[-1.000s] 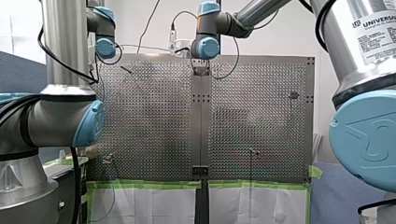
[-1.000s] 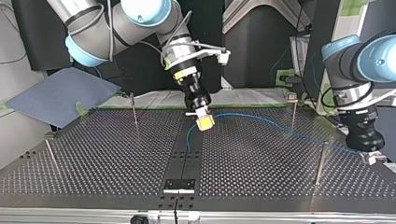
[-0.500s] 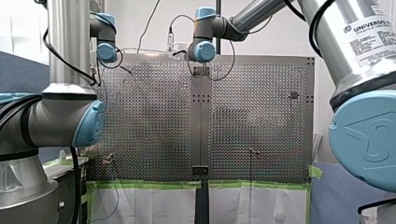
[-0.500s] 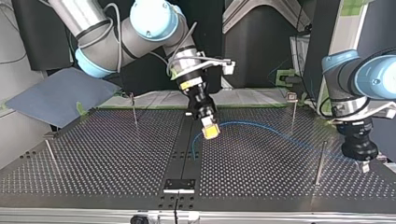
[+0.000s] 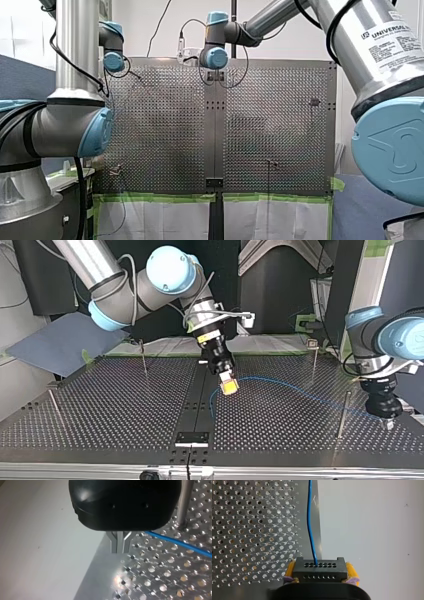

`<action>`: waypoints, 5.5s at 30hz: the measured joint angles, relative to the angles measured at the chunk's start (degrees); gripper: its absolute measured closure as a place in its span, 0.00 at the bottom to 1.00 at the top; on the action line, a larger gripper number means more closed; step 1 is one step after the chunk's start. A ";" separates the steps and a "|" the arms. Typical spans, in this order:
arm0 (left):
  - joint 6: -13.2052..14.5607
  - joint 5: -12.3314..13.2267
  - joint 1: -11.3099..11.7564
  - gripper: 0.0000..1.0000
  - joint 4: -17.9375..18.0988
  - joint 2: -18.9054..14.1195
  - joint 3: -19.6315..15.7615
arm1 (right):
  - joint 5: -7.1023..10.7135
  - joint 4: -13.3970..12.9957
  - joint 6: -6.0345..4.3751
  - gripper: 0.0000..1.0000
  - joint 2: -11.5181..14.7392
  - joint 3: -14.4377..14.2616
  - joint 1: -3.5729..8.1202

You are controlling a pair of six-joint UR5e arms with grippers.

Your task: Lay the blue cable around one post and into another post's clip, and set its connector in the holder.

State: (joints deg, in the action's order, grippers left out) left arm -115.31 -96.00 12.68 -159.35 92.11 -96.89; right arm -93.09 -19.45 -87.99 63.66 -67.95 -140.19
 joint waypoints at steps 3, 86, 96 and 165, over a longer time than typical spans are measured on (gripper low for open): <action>-1.02 0.24 0.35 0.87 0.31 0.53 0.14 | 0.05 0.08 0.00 1.00 -0.32 0.20 0.02; -1.72 0.48 -1.67 0.00 1.13 7.65 -4.65 | -0.97 6.33 0.30 1.00 -5.27 1.23 6.23; -1.57 -0.79 -2.10 0.00 1.09 7.67 -4.67 | -1.10 7.64 0.69 1.00 -5.39 1.19 6.35; 0.45 -1.67 -4.00 0.00 0.78 12.48 -4.63 | -25.10 -21.98 -7.56 1.00 -5.01 -31.16 22.46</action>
State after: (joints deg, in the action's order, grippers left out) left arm -114.86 -97.67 8.68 -158.57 104.59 -101.51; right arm -118.18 -41.43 -95.55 58.66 -99.11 -117.73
